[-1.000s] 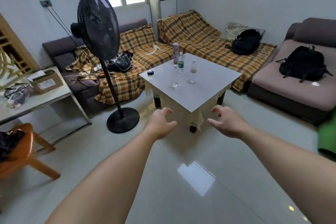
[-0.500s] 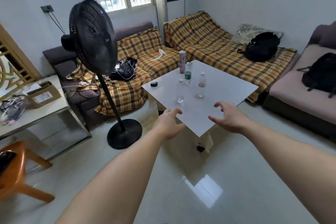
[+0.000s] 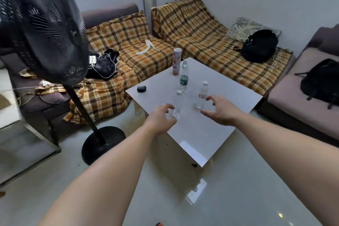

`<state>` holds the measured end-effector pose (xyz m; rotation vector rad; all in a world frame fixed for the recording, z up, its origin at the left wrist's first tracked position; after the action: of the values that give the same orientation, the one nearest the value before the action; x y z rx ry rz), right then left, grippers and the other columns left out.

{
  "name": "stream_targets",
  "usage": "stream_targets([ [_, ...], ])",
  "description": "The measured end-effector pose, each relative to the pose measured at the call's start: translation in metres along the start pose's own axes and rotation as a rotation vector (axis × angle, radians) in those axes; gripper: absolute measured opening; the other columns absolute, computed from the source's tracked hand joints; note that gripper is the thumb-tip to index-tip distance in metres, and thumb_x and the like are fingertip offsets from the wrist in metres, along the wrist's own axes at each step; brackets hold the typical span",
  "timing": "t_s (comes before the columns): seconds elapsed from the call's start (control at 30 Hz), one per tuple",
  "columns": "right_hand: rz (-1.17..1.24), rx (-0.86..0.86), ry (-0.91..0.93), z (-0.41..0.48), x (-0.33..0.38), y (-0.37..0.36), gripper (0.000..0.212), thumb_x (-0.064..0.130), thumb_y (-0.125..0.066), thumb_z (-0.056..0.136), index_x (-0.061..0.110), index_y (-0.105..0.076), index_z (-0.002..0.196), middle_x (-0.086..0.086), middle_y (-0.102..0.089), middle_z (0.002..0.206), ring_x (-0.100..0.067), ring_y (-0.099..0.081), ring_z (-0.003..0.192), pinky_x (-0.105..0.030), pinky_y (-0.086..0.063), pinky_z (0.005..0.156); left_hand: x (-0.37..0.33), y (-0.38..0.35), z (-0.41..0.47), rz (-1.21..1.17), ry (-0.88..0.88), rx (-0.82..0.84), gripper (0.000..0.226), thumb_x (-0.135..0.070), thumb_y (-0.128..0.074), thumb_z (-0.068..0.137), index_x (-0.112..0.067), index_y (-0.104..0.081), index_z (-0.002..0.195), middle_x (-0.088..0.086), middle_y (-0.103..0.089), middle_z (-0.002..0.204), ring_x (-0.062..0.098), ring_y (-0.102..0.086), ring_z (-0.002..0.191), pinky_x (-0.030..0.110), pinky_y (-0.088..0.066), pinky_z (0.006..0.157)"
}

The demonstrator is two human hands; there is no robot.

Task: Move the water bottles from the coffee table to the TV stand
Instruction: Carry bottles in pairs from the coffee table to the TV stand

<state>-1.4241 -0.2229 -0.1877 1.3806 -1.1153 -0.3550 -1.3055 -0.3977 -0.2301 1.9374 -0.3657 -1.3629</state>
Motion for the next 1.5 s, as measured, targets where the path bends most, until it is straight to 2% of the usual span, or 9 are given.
stream_targets([
  [0.23, 0.022, 0.007, -0.068, 0.089, -0.022, 0.002, 0.061, 0.050, -0.061, 0.085, 0.020, -0.044, 0.135, -0.007, -0.048, 0.138, -0.023, -0.049, 0.121, -0.038, -0.040, 0.100, -0.005, 0.000, 0.105, 0.070, -0.032, 0.088, 0.043, -0.041, -0.057, 0.084, -0.038, -0.045, 0.124, -0.009, -0.047, 0.113, 0.015, -0.054, 0.093, 0.022, -0.041, 0.059],
  [0.4, 0.044, 0.002, -0.087, 0.163, -0.045, -0.007, 0.055, 0.044, -0.063, 0.085, 0.015, -0.047, 0.130, -0.008, -0.052, 0.134, -0.023, -0.051, 0.118, -0.033, -0.039, 0.092, 0.006, -0.011, 0.177, 0.134, -0.038, 0.131, 0.038, -0.040, -0.054, 0.085, -0.037, -0.046, 0.123, -0.007, -0.057, 0.105, 0.014, -0.057, 0.086, 0.031, -0.051, 0.071],
  [0.57, 0.102, 0.059, -0.146, 0.236, -0.068, -0.021, 0.060, 0.044, -0.061, 0.086, 0.015, -0.043, 0.136, -0.009, -0.055, 0.135, -0.025, -0.053, 0.119, -0.035, -0.040, 0.094, 0.031, -0.022, 0.240, 0.263, 0.026, 0.207, 0.038, -0.037, -0.052, 0.087, -0.034, -0.045, 0.124, -0.003, -0.061, 0.096, 0.019, -0.058, 0.087, 0.041, -0.053, 0.081],
  [0.87, 0.066, 0.097, -0.311, 0.301, -0.127, -0.038, 0.053, 0.052, -0.054, 0.087, 0.022, -0.045, 0.129, -0.012, -0.060, 0.121, -0.031, -0.057, 0.102, -0.038, -0.046, 0.079, 0.029, -0.059, 0.341, 0.490, -0.074, 0.348, 0.043, -0.040, -0.047, 0.090, -0.026, -0.042, 0.130, 0.005, -0.063, 0.109, 0.025, -0.057, 0.090, 0.035, -0.045, 0.072],
  [1.0, 0.027, 0.077, -0.412, 0.320, -0.154, -0.036, 0.051, 0.053, -0.055, 0.085, 0.021, -0.050, 0.124, -0.008, -0.062, 0.112, -0.028, -0.058, 0.099, -0.036, -0.046, 0.076, 0.050, -0.093, 0.380, 0.635, -0.033, 0.433, 0.061, -0.055, -0.042, 0.090, -0.016, -0.033, 0.135, 0.008, -0.060, 0.119, 0.032, -0.057, 0.105, 0.041, -0.048, 0.082],
  [1.1, -0.010, 0.097, -0.492, 0.331, -0.174, -0.041, 0.045, 0.049, -0.054, 0.086, 0.021, -0.051, 0.122, -0.007, -0.063, 0.109, -0.026, -0.057, 0.095, -0.035, -0.044, 0.073, 0.065, -0.117, 0.396, 0.713, -0.038, 0.507, 0.063, -0.060, -0.043, 0.087, -0.014, -0.035, 0.129, 0.008, -0.061, 0.114, 0.032, -0.058, 0.102, 0.037, -0.046, 0.073],
  [1.23, -0.085, 0.128, -0.578, 0.349, -0.193, -0.047, 0.039, 0.044, -0.053, 0.087, 0.020, -0.053, 0.118, -0.005, -0.062, 0.108, -0.025, -0.054, 0.089, -0.033, -0.041, 0.069, 0.068, -0.136, 0.413, 0.742, -0.139, 0.558, 0.040, -0.046, -0.047, 0.086, -0.014, -0.048, 0.112, 0.006, -0.060, 0.101, 0.029, -0.058, 0.088, 0.033, -0.041, 0.066],
  [1.4, -0.112, 0.120, -0.668, 0.372, -0.198, -0.057, 0.038, 0.041, -0.052, 0.086, 0.020, -0.048, 0.117, 0.001, -0.054, 0.079, -0.027, -0.056, 0.077, -0.028, -0.033, 0.051, 0.064, -0.125, 0.442, 0.779, -0.191, 0.534, 0.030, -0.042, -0.044, 0.088, -0.015, -0.046, 0.100, 0.000, -0.046, 0.076, 0.027, -0.049, 0.072, 0.029, -0.028, 0.052],
  [1.5, -0.059, 0.130, -0.674, 0.385, -0.195, -0.066, 0.052, 0.037, -0.052, 0.085, 0.024, -0.037, 0.133, -0.004, -0.061, 0.102, -0.030, -0.056, 0.082, -0.031, -0.039, 0.059, 0.066, -0.123, 0.454, 0.764, -0.222, 0.548, 0.034, -0.043, -0.044, 0.089, -0.015, -0.048, 0.107, 0.003, -0.053, 0.084, 0.026, -0.050, 0.072, 0.029, -0.032, 0.052],
])
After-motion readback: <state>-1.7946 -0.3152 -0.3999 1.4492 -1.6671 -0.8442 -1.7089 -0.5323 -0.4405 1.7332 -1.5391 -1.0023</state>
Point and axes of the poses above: each hand's wrist, its own z-axis towards the middle knuckle, its own y-axis out of the back of the hand, x = y × z, the point moved 10 cm from there along z, towards the middle knuckle
